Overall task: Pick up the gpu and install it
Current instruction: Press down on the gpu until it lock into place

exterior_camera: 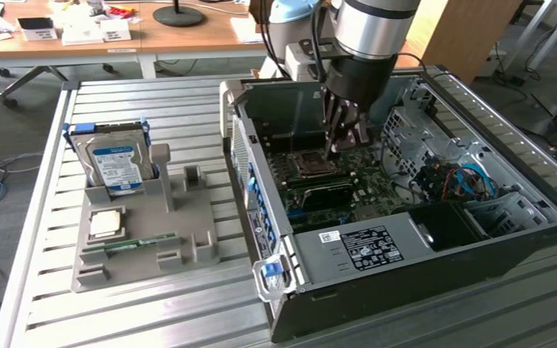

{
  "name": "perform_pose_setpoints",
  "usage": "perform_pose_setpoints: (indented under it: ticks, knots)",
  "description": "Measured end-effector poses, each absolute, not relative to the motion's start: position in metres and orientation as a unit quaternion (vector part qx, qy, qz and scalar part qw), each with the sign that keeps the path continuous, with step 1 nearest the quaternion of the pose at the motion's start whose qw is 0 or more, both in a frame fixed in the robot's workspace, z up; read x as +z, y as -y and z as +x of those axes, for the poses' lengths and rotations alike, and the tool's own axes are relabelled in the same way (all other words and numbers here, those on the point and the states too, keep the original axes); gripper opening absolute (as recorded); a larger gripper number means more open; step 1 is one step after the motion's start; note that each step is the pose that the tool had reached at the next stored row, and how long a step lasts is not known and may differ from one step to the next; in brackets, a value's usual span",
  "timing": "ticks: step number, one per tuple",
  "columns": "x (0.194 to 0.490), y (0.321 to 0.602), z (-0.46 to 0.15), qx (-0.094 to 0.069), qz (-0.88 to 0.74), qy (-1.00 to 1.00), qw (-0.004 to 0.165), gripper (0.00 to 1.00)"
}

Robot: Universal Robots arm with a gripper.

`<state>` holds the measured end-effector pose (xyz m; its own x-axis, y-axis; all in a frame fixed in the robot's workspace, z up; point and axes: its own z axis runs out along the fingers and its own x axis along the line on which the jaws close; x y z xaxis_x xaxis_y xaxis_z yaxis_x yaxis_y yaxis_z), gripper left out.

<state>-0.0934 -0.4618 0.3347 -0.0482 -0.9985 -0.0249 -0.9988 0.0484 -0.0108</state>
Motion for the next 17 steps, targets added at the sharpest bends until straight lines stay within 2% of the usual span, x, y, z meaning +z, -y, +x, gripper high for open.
perform_pose_setpoints:
  ticks: [17]
  knots:
    - [0.3258,0.4618,-0.0934,0.005,-0.69,-0.724,0.013,0.11]
